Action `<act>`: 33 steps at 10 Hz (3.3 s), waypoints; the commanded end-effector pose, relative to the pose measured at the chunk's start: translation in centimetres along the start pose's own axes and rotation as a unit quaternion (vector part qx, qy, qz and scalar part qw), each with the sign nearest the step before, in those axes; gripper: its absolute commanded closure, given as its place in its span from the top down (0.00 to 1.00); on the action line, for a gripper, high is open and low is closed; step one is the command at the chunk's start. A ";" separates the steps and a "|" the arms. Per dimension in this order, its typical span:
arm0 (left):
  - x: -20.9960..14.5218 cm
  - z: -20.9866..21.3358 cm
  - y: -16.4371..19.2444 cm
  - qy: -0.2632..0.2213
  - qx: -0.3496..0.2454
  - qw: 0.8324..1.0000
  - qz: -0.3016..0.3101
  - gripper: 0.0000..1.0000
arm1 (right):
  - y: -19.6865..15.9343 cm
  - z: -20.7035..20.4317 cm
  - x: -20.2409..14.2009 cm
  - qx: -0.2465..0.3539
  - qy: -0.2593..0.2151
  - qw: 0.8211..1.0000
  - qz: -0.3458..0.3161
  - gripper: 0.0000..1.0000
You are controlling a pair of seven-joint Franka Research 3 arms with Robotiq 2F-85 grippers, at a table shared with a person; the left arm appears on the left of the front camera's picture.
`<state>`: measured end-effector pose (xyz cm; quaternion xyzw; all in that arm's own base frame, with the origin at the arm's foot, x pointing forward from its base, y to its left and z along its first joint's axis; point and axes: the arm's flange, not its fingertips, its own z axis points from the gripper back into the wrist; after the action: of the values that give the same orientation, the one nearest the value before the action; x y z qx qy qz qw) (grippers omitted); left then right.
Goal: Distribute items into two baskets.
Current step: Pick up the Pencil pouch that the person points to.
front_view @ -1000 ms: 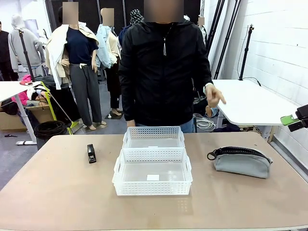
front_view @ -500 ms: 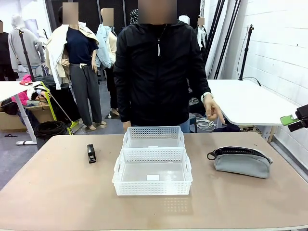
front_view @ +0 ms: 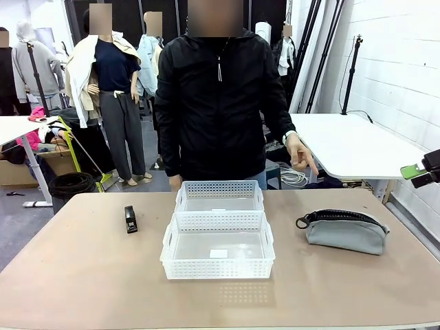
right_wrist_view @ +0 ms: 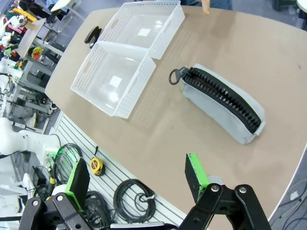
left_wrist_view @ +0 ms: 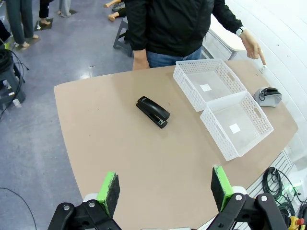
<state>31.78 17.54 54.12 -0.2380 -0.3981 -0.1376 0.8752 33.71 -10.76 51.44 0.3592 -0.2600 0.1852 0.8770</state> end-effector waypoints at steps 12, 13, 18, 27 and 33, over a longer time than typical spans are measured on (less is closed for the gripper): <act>0.1 0.0 0.1 -0.005 0.001 1.000 0.001 1.00 | -1.1 0.4 3.0 -0.030 0.014 0.999 0.034 1.00; 0.1 0.0 0.1 -0.005 0.001 1.000 0.001 1.00 | -1.7 0.3 4.3 -0.047 0.023 0.998 0.044 1.00; 0.1 0.0 0.1 -0.005 0.001 1.000 0.001 1.00 | -6.0 -6.3 9.3 -0.083 0.128 0.976 0.156 1.00; 0.1 0.0 0.1 -0.005 0.001 1.000 0.001 1.00 | -8.5 -19.6 7.9 -0.127 0.275 0.845 0.441 1.00; 0.1 0.0 0.1 -0.005 0.001 1.000 0.001 1.00 | -9.0 -21.8 7.0 -0.089 0.332 0.814 0.469 1.00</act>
<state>31.84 17.53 54.11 -0.2365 -0.3970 -0.1371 0.8762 50.57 -0.11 37.99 0.0321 -0.1141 0.6450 0.7550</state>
